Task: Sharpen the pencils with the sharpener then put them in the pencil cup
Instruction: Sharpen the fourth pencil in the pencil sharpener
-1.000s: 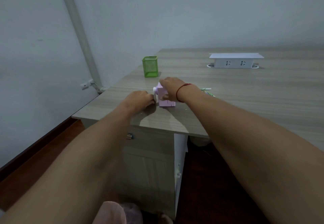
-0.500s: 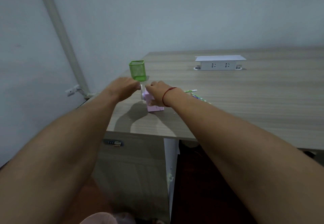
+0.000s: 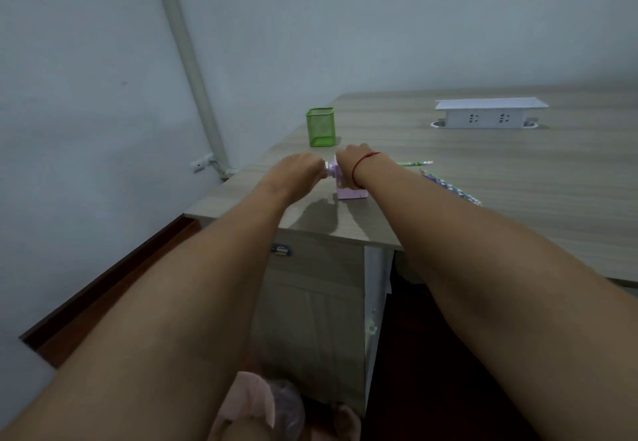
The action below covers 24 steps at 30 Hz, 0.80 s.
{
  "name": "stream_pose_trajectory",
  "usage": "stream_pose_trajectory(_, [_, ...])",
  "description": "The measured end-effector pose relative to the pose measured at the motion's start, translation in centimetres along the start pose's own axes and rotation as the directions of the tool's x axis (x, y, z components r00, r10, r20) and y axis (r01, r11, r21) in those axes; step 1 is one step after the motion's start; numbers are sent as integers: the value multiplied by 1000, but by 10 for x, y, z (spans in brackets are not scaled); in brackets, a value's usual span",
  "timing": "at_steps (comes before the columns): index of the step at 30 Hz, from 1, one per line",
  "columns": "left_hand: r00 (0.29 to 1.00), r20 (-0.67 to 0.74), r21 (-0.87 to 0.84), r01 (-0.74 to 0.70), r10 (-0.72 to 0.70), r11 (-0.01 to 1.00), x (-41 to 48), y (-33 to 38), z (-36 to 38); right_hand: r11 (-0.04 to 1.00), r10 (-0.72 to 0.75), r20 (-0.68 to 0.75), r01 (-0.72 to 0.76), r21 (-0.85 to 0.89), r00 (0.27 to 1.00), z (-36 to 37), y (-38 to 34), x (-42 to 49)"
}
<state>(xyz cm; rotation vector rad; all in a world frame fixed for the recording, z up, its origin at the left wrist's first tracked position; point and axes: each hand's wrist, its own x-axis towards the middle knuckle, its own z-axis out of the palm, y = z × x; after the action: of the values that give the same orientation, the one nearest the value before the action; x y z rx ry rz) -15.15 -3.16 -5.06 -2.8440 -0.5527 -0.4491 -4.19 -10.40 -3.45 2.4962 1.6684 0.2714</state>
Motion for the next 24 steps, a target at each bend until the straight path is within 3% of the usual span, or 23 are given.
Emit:
stream_pose_trajectory(7, [993, 78, -133, 97, -87, 986, -7, 6, 30, 1000, -10, -66, 9, -14, 998, 16, 3, 2])
stream_pose_trajectory(16, [980, 165, -128, 128, -106, 983, 12, -8, 58, 993, -96, -125, 103, 49, 987, 28, 13, 9])
stream_pose_trajectory(24, [982, 186, 47, 14, -22, 999, 52, -29, 47, 991, -88, -152, 101, 82, 984, 40, 15, 19])
